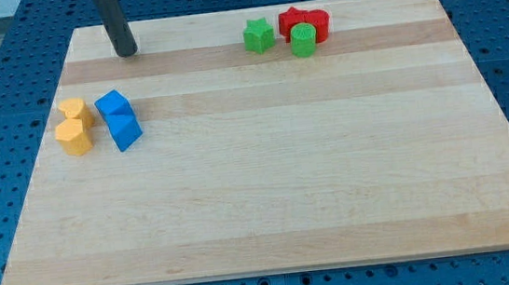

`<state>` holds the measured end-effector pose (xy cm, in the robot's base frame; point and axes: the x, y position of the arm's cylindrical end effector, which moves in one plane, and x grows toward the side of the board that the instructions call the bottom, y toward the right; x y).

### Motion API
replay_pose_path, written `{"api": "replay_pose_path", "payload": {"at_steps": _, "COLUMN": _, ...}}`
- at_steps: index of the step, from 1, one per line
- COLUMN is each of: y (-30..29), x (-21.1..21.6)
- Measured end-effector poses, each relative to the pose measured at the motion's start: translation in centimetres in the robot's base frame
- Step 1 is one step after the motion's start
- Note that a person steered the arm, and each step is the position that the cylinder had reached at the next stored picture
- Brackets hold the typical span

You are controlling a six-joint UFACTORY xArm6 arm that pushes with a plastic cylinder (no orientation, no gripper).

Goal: Touch the bottom of blue cube

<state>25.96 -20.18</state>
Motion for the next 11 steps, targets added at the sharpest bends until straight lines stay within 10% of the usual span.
{"api": "replay_pose_path", "payload": {"at_steps": 3, "y": -10.2, "x": -1.1}}
{"api": "replay_pose_path", "payload": {"at_steps": 8, "y": -10.3, "x": 12.2}}
{"api": "replay_pose_path", "payload": {"at_steps": 11, "y": 8.1, "x": 13.0}}
